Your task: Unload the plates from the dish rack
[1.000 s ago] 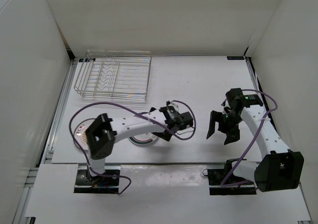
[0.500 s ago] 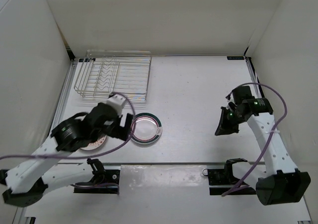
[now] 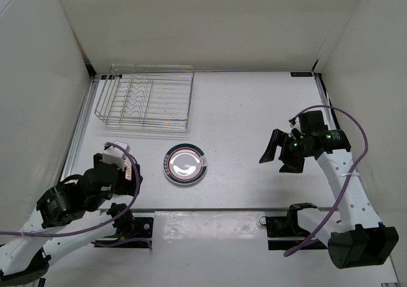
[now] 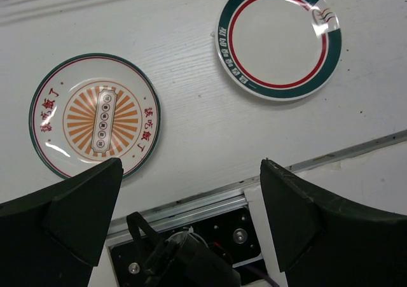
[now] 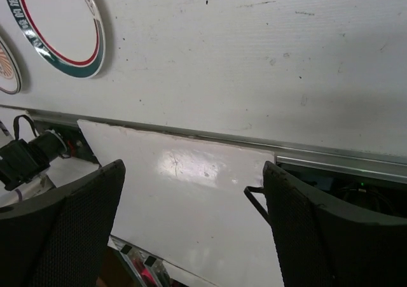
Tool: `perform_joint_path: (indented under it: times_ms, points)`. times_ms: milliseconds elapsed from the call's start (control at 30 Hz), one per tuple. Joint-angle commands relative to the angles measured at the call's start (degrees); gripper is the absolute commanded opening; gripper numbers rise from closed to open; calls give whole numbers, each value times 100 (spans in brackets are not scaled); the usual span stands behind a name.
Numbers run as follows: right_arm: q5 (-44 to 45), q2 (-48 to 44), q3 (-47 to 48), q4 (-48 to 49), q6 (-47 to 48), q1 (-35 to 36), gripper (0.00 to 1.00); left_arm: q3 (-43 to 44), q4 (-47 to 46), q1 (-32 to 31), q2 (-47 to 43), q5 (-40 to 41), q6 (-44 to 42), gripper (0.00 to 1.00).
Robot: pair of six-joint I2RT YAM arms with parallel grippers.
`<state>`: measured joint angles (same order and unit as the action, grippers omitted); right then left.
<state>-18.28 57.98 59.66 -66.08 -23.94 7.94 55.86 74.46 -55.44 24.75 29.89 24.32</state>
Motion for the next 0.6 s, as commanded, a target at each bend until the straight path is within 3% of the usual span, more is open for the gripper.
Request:
perform_joint_path:
  times_ms: [0, 300, 400, 433, 500, 567]
  points:
    - [-307, -102, -86, 368, -110, -12, 90, 84, 271, 25, -5, 202, 126, 100]
    - [606, 39, 345, 78, -128, -12, 90, -417, -466, 24, -217, 254, -867, 100]
    - [730, -111, 327, 61, -93, -21, 90, -505, -651, 25, -347, 596, -482, 100]
    - [721, -172, 310, 165, -93, -12, 90, -662, -739, 33, -401, 1067, -350, 100]
    - [651, -348, 240, 297, -40, -30, 90, -821, -1256, 24, -646, 1351, -190, 100]
    - [659, -383, 266, 219, -84, -12, 90, -1321, -2017, 16, -892, 1458, -716, 100]
